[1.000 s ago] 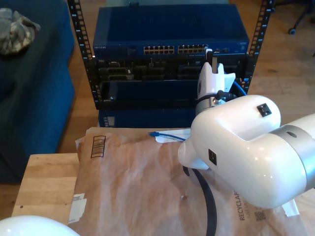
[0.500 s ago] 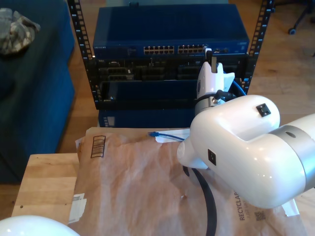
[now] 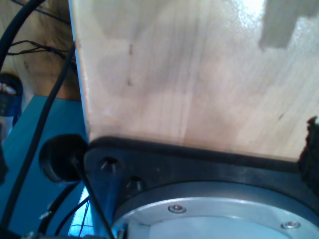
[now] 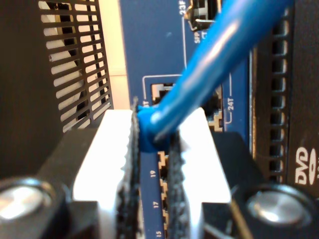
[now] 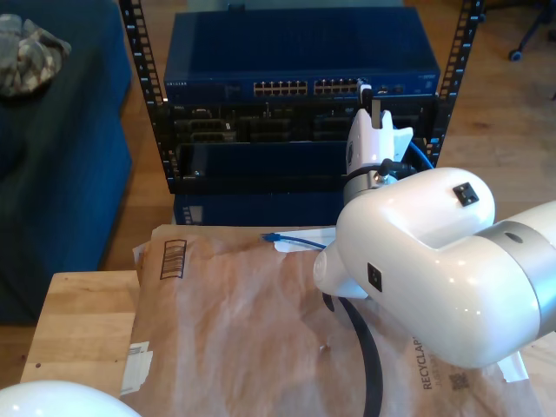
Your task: Grab the cable and plug it in
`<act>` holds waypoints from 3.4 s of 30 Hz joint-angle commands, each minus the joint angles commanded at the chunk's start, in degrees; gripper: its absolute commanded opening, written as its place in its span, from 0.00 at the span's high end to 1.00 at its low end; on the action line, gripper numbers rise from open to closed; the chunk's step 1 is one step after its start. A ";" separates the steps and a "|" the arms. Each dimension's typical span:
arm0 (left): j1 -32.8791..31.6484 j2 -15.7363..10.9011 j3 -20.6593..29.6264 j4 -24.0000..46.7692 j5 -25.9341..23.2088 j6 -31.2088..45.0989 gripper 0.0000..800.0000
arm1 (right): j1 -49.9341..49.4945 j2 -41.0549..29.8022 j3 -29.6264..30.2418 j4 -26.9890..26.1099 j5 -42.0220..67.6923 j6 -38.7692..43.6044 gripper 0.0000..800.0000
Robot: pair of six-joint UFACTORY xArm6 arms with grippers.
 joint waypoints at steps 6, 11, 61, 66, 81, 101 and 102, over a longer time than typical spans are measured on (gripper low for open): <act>0.00 0.00 0.00 0.00 0.00 0.00 0.00 | -0.18 0.00 0.26 -0.09 0.00 0.09 1.00; 0.00 0.00 0.00 0.00 0.00 0.00 0.00 | -0.18 0.00 0.53 -0.09 -0.09 0.09 1.00; 0.00 0.00 -0.09 0.00 0.00 0.00 0.00 | -0.88 0.97 -0.18 -0.09 -0.26 0.00 1.00; 0.00 0.00 0.00 0.00 0.00 0.00 0.00 | -0.79 1.05 -0.62 -0.09 -0.26 0.00 1.00; 0.00 0.00 0.00 0.00 0.00 0.00 0.00 | 0.44 1.41 -2.55 0.00 0.18 -0.18 1.00; 0.00 0.00 0.00 0.00 0.00 0.00 0.00 | -0.18 -9.93 14.15 -5.10 0.00 0.00 0.54; 0.00 0.00 0.00 0.00 0.00 0.00 0.00 | -0.18 -11.60 16.26 -5.10 0.00 0.00 0.54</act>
